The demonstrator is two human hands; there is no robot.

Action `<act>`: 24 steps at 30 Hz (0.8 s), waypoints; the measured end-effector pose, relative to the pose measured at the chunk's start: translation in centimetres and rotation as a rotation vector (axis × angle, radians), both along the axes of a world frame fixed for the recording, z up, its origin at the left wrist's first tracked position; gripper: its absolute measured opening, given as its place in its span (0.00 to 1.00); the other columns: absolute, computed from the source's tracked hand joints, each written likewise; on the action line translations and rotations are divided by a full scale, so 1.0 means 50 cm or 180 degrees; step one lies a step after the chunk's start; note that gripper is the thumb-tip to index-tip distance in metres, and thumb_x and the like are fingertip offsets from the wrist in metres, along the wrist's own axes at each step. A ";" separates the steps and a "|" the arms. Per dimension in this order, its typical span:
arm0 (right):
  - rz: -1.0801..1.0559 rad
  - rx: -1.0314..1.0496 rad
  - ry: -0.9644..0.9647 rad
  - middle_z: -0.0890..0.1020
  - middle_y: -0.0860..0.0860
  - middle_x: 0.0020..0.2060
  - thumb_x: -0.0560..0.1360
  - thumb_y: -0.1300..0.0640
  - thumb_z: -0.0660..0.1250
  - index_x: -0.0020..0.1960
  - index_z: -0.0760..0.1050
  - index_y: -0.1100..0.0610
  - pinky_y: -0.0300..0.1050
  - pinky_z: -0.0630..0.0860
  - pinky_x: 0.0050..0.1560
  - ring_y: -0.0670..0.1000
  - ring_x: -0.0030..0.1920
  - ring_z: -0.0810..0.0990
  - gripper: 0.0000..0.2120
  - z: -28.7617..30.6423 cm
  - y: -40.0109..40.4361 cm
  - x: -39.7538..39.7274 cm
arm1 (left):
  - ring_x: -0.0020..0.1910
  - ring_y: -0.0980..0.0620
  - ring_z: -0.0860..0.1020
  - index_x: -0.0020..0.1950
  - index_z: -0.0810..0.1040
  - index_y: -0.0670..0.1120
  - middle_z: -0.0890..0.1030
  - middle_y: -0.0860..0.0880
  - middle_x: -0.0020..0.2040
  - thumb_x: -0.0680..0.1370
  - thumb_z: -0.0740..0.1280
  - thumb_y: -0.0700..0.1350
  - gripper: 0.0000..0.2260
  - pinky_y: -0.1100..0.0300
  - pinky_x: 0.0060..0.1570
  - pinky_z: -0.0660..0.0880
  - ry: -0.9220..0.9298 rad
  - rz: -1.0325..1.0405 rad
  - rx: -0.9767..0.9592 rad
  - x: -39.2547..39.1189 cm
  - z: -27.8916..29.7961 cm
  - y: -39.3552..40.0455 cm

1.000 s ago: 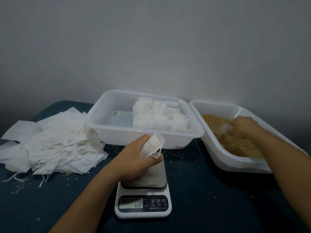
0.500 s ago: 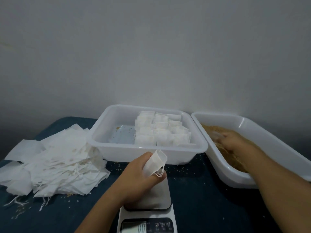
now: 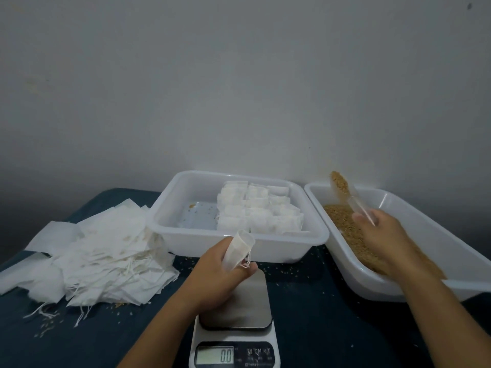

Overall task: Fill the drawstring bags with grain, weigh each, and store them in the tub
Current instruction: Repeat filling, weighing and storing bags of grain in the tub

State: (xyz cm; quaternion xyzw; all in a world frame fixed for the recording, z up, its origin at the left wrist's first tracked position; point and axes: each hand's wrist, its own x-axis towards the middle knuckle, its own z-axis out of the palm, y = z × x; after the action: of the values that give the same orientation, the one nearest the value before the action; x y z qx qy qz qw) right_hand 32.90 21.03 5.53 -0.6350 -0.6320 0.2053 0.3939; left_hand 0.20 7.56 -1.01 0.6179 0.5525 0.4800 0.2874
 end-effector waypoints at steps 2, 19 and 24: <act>0.0221 0.0146 0.0220 0.81 0.52 0.38 0.84 0.44 0.64 0.55 0.79 0.45 0.46 0.73 0.31 0.51 0.34 0.75 0.08 0.012 -0.040 -0.008 | 0.44 0.51 0.80 0.47 0.77 0.54 0.82 0.51 0.46 0.74 0.74 0.56 0.10 0.58 0.47 0.76 -0.0005 0.0047 -0.0039 -0.002 -0.001 0.000; 0.1693 -0.0212 -0.0587 0.88 0.40 0.48 0.64 0.35 0.77 0.53 0.84 0.30 0.46 0.79 0.51 0.42 0.47 0.85 0.17 0.089 -0.167 -0.043 | 0.45 0.54 0.81 0.48 0.78 0.55 0.82 0.54 0.46 0.74 0.75 0.52 0.08 0.58 0.46 0.77 0.0033 0.0545 -0.0240 -0.019 -0.006 0.008; 0.1916 -0.0230 -0.1176 0.87 0.42 0.42 0.63 0.33 0.75 0.53 0.83 0.29 0.44 0.81 0.43 0.47 0.38 0.84 0.18 0.130 -0.159 -0.028 | 0.43 0.58 0.79 0.48 0.76 0.57 0.81 0.56 0.44 0.76 0.74 0.53 0.08 0.63 0.42 0.74 0.0476 0.0421 -0.0069 -0.014 -0.006 0.004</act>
State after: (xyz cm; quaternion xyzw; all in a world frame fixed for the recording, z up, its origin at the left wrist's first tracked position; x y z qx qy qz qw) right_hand 31.50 13.07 12.04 -0.4602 -0.8437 0.2161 0.1721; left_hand -0.48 7.76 -1.32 0.6111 0.6171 0.4443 0.2197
